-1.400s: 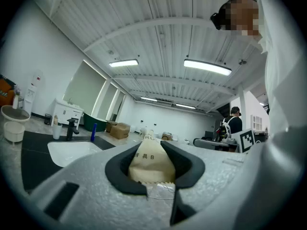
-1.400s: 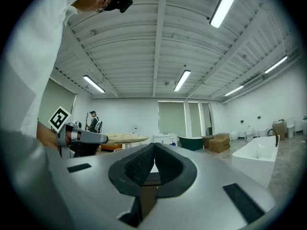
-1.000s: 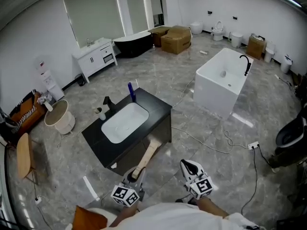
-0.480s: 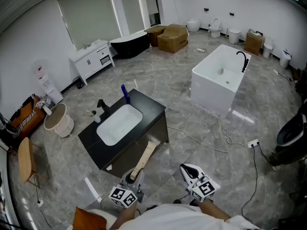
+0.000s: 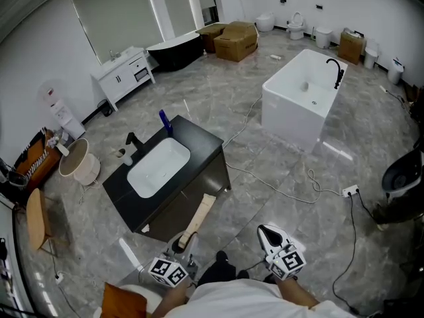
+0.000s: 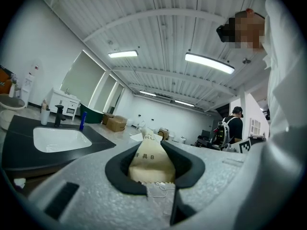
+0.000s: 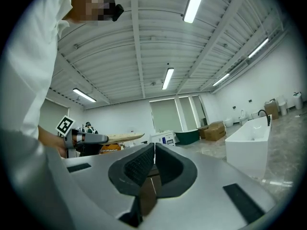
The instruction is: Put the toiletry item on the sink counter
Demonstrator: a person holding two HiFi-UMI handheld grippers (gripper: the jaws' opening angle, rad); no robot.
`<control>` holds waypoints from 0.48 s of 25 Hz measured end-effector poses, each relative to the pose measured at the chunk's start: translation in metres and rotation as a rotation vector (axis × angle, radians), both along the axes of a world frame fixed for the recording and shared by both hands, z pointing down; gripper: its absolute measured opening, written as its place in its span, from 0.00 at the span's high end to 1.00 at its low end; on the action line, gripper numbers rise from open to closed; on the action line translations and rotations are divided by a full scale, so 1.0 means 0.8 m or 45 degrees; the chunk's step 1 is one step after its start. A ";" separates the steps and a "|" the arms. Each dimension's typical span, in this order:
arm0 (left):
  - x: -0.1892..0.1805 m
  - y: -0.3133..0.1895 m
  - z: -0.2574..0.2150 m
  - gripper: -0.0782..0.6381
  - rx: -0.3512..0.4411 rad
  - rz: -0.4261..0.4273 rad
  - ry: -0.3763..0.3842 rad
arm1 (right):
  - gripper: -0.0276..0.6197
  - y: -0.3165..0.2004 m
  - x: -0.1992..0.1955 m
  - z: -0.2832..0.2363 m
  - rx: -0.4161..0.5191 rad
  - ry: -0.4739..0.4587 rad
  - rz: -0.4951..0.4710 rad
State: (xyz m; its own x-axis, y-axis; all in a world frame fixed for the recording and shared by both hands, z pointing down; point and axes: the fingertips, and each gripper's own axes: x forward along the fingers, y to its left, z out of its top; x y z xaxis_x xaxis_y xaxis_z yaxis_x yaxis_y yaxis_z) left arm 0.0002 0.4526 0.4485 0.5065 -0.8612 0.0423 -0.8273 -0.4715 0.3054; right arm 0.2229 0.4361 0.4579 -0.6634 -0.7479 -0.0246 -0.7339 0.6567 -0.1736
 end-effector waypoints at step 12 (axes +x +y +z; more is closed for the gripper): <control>-0.016 -0.155 0.015 0.75 0.006 0.005 0.112 | 0.93 -0.149 -0.010 -0.010 0.016 0.092 0.012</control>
State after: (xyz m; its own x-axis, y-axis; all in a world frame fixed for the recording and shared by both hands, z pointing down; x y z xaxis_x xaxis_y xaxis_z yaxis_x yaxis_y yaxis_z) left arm -0.0124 0.3290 0.4603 0.5111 -0.8595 -0.0067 -0.7958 -0.4761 0.3742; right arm 0.2150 0.3169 0.4501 -0.6569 -0.7538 0.0134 -0.7502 0.6517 -0.1117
